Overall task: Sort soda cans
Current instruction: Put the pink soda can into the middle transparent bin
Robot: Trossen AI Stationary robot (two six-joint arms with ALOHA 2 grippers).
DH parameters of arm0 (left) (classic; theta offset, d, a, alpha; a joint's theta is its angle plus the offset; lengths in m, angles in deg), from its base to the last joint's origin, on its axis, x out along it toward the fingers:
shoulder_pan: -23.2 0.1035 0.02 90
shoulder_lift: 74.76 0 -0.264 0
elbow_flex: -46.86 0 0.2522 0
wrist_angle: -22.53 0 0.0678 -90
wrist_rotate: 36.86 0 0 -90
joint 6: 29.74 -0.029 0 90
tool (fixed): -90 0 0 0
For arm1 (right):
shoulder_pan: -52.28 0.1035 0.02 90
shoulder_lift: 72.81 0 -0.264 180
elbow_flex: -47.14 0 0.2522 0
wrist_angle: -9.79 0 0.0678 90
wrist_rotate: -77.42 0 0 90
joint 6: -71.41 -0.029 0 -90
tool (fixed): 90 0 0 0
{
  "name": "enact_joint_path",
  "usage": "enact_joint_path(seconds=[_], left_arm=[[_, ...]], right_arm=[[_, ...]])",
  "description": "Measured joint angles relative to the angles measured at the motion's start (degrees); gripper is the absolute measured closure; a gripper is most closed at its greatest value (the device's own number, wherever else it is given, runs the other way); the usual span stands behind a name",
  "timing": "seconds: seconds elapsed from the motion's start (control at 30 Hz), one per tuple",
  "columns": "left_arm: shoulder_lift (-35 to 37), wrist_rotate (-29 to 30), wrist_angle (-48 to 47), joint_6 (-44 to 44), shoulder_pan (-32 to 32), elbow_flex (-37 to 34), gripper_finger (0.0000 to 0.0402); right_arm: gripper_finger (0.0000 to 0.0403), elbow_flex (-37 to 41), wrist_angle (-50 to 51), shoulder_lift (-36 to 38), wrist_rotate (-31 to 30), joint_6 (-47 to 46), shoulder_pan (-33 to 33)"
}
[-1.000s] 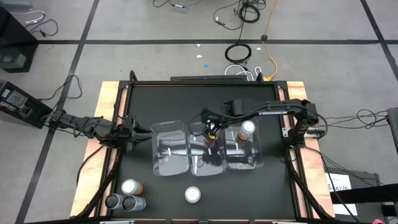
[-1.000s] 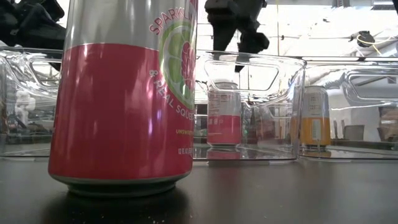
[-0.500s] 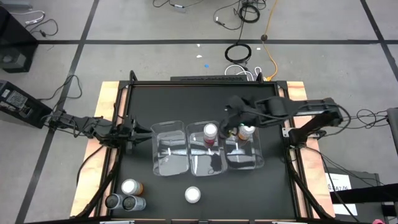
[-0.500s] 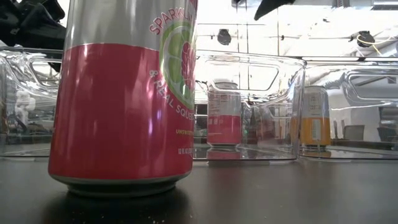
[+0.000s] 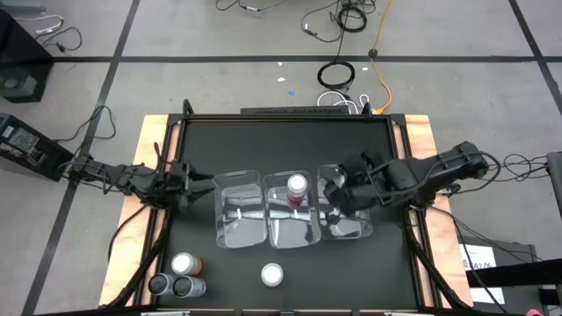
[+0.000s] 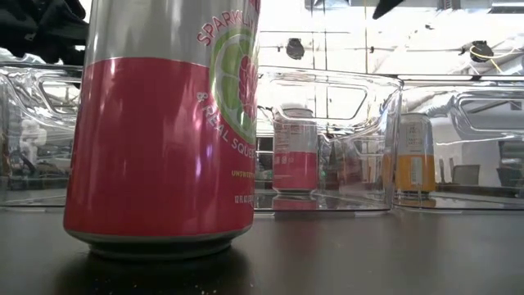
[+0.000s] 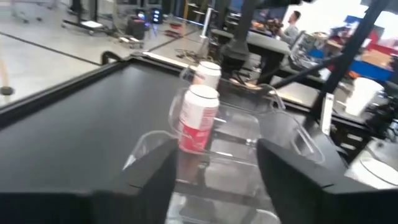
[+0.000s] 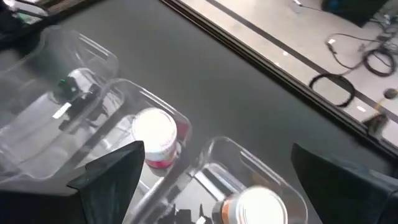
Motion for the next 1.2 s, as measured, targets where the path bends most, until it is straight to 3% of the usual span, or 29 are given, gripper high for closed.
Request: enact_joint_path(seconds=[0.13,0.27,0.37,0.43,0.6,0.67,0.87,0.97,1.07,1.2], left_arm=[[0.0,4.4,-0.1,2.3,0.0,0.0,0.0088],[0.0,12.8,-0.2,9.2,0.0,0.0,0.0013],[0.0,16.0,-0.1,9.9,0.0,0.0,0.0022],[0.0,16.2,-0.1,7.7,0.0,0.0,0.0036],[0.0,16.2,-0.1,4.1,0.0,0.0,0.0048],[0.0,16.2,-0.1,4.3,0.0,0.0,0.0049],[0.0,16.2,-0.1,4.1,0.0,0.0,0.0049],[0.0,16.1,-0.2,5.2,0.0,0.0,0.0049],[0.0,11.2,-0.3,10.1,0.0,0.0,0.0049],[-1.1,2.8,0.3,7.0,0.0,1.3,0.0049]], right_arm=[[0.0005,4.0,3.3,0.1,-3.4,-9.9,4.2],[0.0005,9.6,4.7,0.1,-7.1,-21.3,8.3],[0.0005,13.6,5.2,0.1,-9.2,-28.1,10.3],[0.0005,15.8,5.2,0.1,-7.4,-29.5,10.7],[0.0005,18.9,2.1,0.1,5.7,-29.2,10.9],[0.0005,19.0,0.0,0.1,7.5,-29.9,11.1],[0.0005,19.0,-6.3,1.3,-2.2,-21.6,13.2],[0.0005,19.0,-6.4,3.3,-3.0,-19.4,14.5],[0.0005,19.0,-6.0,6.3,-3.1,-16.7,15.6],[0.0005,19.5,-5.3,10.6,-3.4,-10.9,16.0]])
